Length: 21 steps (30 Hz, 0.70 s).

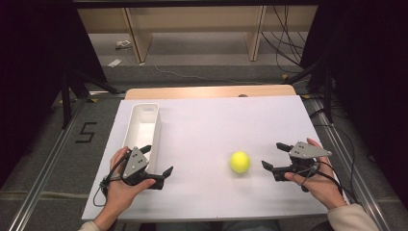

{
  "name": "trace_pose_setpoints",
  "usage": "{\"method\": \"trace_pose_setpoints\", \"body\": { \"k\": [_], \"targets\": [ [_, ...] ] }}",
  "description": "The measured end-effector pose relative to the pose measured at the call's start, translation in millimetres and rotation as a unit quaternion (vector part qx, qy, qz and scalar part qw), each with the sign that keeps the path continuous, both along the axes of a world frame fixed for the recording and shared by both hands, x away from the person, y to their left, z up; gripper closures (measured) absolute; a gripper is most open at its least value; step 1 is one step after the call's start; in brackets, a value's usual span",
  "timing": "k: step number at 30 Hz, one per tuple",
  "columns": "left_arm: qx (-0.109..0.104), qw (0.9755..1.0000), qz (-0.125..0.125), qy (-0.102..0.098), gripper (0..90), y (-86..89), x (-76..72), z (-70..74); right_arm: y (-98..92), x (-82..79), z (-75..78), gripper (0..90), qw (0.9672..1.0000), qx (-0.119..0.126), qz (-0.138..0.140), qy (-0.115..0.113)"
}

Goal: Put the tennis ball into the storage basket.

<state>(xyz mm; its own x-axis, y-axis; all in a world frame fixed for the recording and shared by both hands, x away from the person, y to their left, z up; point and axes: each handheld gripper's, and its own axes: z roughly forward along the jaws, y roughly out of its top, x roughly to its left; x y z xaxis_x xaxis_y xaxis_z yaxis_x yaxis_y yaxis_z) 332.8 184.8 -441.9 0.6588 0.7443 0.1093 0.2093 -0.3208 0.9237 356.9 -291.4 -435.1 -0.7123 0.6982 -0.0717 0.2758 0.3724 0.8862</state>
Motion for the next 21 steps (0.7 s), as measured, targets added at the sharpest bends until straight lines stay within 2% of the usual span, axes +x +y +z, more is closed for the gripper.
{"method": "trace_pose_setpoints", "body": {
  "k": [13, 21],
  "targets": [
    [-0.005, 1.0000, 0.001, -0.002, 0.0, 0.8, -1.2, 0.9, 5.8, 0.3, -0.3, 15.8, 1.0000, -0.001, 0.008, 0.003],
    [-0.005, 1.0000, 0.002, -0.004, 0.0, 1.6, -1.4, 1.7, 19.0, 5.3, -1.5, 16.1, 0.9997, 0.003, 0.022, 0.006]
  ]
}}
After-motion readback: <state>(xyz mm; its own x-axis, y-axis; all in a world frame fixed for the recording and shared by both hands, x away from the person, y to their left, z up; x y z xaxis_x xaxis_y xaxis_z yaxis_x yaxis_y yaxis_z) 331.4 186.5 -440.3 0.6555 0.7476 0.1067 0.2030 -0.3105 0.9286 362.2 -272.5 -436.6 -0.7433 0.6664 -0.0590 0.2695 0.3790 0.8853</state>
